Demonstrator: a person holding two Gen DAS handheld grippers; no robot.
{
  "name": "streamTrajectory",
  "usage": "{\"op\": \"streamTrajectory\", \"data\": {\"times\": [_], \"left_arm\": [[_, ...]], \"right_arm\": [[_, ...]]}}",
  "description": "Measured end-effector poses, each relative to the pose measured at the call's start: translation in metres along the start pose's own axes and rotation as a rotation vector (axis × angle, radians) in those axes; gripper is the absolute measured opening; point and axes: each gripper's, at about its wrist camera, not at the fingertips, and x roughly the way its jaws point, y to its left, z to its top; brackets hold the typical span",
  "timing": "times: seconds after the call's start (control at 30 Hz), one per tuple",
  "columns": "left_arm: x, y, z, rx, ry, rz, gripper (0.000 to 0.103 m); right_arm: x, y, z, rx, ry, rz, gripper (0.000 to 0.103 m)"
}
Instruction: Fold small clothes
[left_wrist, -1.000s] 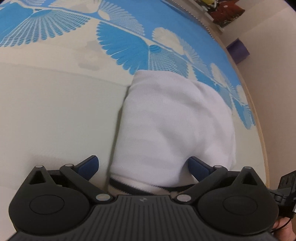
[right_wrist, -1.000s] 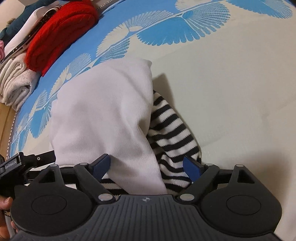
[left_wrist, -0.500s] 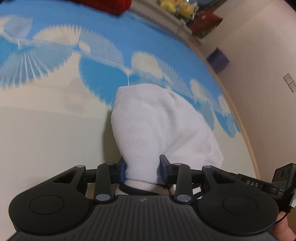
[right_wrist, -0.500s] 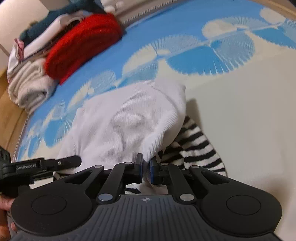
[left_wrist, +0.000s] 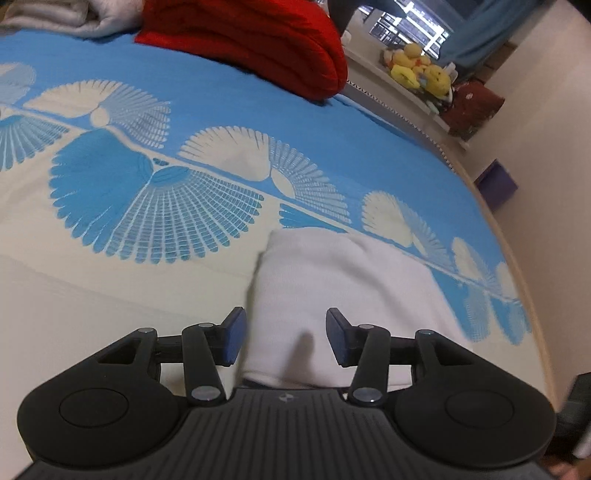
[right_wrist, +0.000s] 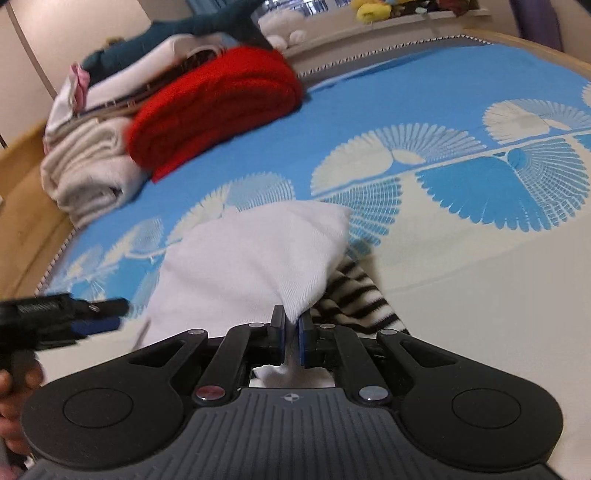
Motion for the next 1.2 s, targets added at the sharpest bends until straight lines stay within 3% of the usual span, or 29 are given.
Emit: {"op": "streamTrajectory", "data": {"times": [0.1, 0.2, 0.23, 0.3, 0.43, 0.5, 0.53, 0.57, 0.63, 0.67, 0.73, 0.8, 0.9, 0.97, 1.07, 1.2], "left_arm": [[-0.007, -0.008, -0.01, 0.097, 0.086, -0.036, 0.051], [0.011, -0.027, -0.041, 0.291, 0.24, 0.038, 0.054], [0.012, -0.033, -0.05, 0.365, 0.234, 0.09, 0.058], [0.002, -0.04, -0.055, 0.413, 0.193, 0.119, 0.058], [-0.023, -0.04, -0.06, 0.375, 0.14, 0.055, 0.057], [-0.013, -0.039, -0.074, 0.419, 0.203, 0.106, 0.059], [-0.005, -0.037, -0.084, 0.449, 0.239, 0.147, 0.069], [-0.001, -0.038, -0.089, 0.469, 0.253, 0.179, 0.079], [-0.014, -0.043, -0.089, 0.472, 0.202, 0.226, 0.08], [-0.024, -0.046, -0.088, 0.466, 0.17, 0.239, 0.079], [-0.05, -0.053, -0.085, 0.454, 0.097, 0.253, 0.081], [-0.079, -0.062, -0.084, 0.45, 0.033, 0.27, 0.085], [-0.131, -0.077, -0.098, 0.481, -0.086, 0.281, 0.09], [-0.165, -0.086, -0.116, 0.461, -0.164, 0.276, 0.101], [-0.204, -0.095, -0.15, 0.403, -0.241, 0.242, 0.102], [-0.224, -0.107, -0.193, 0.398, -0.294, 0.224, 0.102]], "right_arm": [[0.006, -0.001, -0.002, 0.001, 0.023, -0.077, 0.007], [0.002, -0.006, -0.003, 0.03, 0.021, -0.123, 0.009], [-0.001, -0.006, -0.003, 0.029, 0.014, -0.149, 0.01], [-0.018, -0.005, -0.004, 0.012, -0.033, -0.18, 0.016], [-0.05, 0.003, -0.012, -0.034, -0.066, -0.036, 0.049], [-0.051, 0.009, -0.023, -0.092, 0.02, 0.012, 0.052], [-0.044, 0.01, -0.031, -0.123, 0.099, -0.017, 0.052], [-0.031, 0.009, -0.042, -0.159, 0.202, -0.105, 0.052], [-0.014, -0.004, -0.065, -0.195, 0.377, -0.304, 0.054], [-0.017, -0.008, -0.067, -0.194, 0.386, -0.368, 0.054], [-0.042, -0.004, -0.06, -0.185, 0.278, -0.396, 0.052], [-0.083, 0.006, -0.05, -0.155, 0.109, -0.368, 0.056], [-0.139, 0.024, -0.051, -0.126, -0.073, -0.333, 0.085], [-0.174, 0.039, -0.061, -0.126, -0.151, -0.297, 0.094], [-0.214, 0.061, -0.091, -0.177, -0.246, -0.263, 0.102], [-0.236, 0.084, -0.117, -0.205, -0.314, -0.292, 0.102]]}}
